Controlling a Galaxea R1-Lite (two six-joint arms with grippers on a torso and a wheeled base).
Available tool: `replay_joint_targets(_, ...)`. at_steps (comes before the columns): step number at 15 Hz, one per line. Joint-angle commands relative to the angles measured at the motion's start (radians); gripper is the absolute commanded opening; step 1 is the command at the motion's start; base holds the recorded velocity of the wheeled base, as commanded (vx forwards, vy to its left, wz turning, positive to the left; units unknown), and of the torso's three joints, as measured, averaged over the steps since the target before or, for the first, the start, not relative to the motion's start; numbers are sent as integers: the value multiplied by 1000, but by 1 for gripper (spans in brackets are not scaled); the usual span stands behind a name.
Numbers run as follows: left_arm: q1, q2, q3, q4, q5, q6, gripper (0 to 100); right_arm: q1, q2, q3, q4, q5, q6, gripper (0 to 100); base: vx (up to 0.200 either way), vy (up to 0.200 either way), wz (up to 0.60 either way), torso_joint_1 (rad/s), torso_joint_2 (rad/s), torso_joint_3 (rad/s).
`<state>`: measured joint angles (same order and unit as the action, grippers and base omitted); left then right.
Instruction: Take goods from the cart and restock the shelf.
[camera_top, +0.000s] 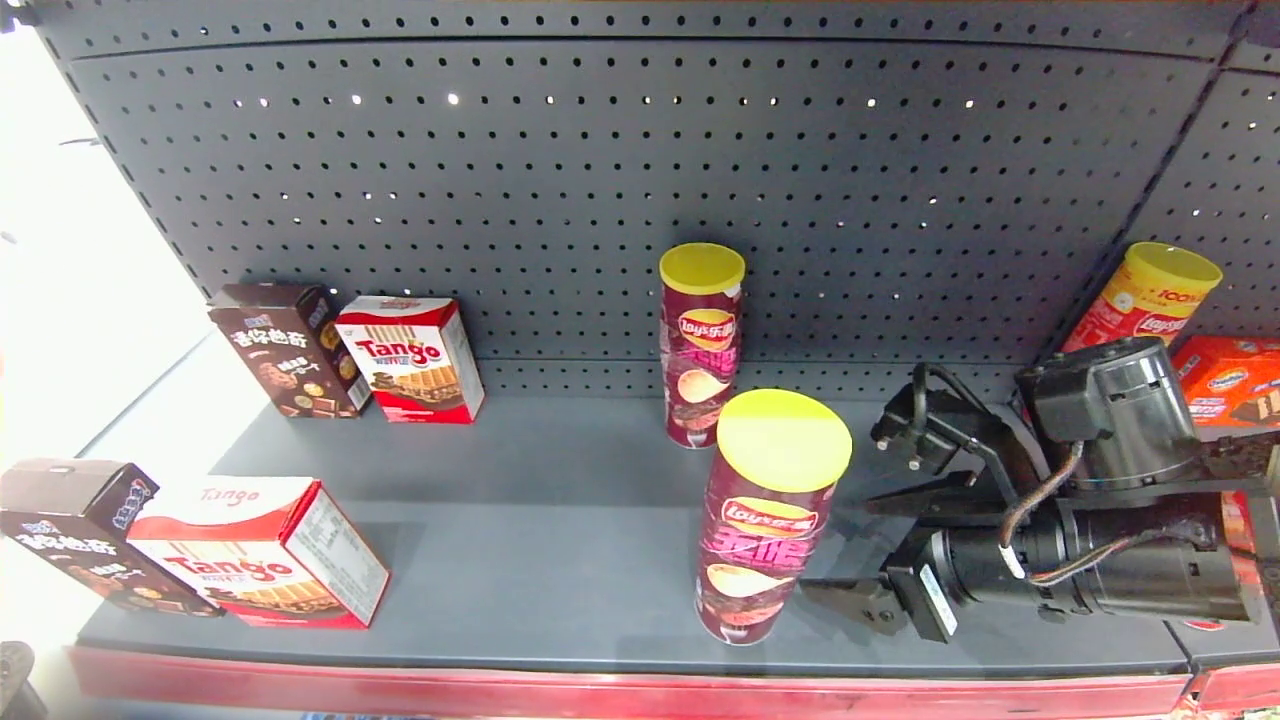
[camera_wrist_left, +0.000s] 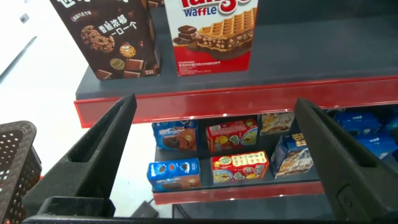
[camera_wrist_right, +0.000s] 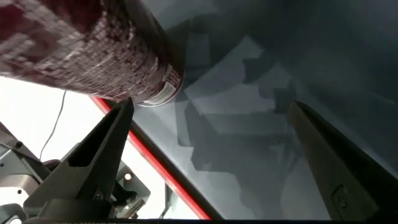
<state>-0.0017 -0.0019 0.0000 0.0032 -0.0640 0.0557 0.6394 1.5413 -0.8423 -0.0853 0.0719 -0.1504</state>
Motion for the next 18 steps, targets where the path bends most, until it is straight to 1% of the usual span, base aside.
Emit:
replay_joint_targets(1,0,2,0,0,0,-1,100,0,19,-14,-1,0,-1,100,0,0,0,0,0,0)
replay_joint_targets(6,0,2,0,0,0,1,100,-13,10,-14,-1,0,-1,100,0,0,0,0,0,0)
replay_joint_targets(13,0,2,0,0,0,-1,100,-7,68,-75,-1,0,-3,100,0,0,0,0,0,0)
replay_joint_targets(18,0,2,0,0,0,1,100,-13,71,-72,-1,0,-14,100,0,0,0,0,0,0)
